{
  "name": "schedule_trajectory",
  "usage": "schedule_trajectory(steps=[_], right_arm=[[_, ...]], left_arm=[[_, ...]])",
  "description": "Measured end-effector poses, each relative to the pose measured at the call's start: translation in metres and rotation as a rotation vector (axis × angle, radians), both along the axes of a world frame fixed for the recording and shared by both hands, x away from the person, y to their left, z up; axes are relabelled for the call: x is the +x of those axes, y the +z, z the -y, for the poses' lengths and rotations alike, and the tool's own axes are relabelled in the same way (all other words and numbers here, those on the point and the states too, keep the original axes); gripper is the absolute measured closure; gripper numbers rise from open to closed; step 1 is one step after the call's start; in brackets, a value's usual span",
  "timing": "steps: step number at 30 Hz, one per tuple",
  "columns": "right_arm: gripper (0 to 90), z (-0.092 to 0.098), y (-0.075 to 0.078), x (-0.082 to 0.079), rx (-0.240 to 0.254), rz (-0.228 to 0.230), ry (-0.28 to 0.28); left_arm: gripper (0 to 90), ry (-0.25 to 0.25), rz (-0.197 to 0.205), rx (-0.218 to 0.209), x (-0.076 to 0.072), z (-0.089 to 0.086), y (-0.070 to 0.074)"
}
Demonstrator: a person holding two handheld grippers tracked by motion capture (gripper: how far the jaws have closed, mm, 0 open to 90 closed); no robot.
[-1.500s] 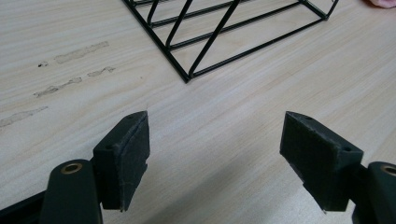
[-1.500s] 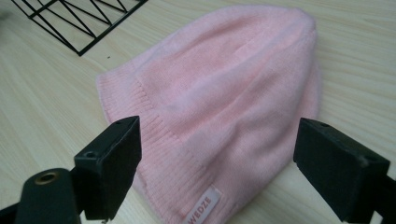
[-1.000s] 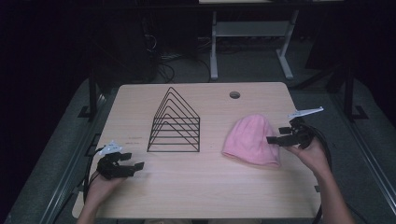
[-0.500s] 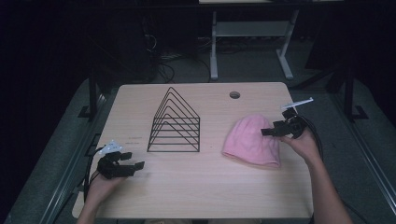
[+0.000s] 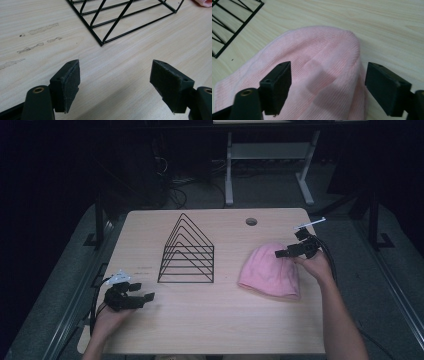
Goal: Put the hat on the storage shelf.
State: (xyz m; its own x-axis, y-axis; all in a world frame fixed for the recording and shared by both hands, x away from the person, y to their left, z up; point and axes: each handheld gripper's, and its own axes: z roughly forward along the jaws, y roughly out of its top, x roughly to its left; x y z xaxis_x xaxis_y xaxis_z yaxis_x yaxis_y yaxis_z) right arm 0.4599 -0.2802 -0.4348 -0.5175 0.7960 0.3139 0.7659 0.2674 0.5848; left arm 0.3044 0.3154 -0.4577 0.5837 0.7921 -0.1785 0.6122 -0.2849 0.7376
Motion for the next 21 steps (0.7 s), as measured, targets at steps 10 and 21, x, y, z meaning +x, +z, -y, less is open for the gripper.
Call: schedule_trajectory(steps=[10, 21], right_arm=[[34.5, 0.004, -0.017, 0.014, 0.026, -0.051, -0.039], [45.9, 0.003, -0.025, 0.017, 0.045, -0.092, -0.035]], left_arm=[[24.0, -0.003, -0.003, 0.004, -0.001, 0.000, 0.000], [24.0, -0.006, 0.004, 0.008, -0.002, 0.000, 0.000]])
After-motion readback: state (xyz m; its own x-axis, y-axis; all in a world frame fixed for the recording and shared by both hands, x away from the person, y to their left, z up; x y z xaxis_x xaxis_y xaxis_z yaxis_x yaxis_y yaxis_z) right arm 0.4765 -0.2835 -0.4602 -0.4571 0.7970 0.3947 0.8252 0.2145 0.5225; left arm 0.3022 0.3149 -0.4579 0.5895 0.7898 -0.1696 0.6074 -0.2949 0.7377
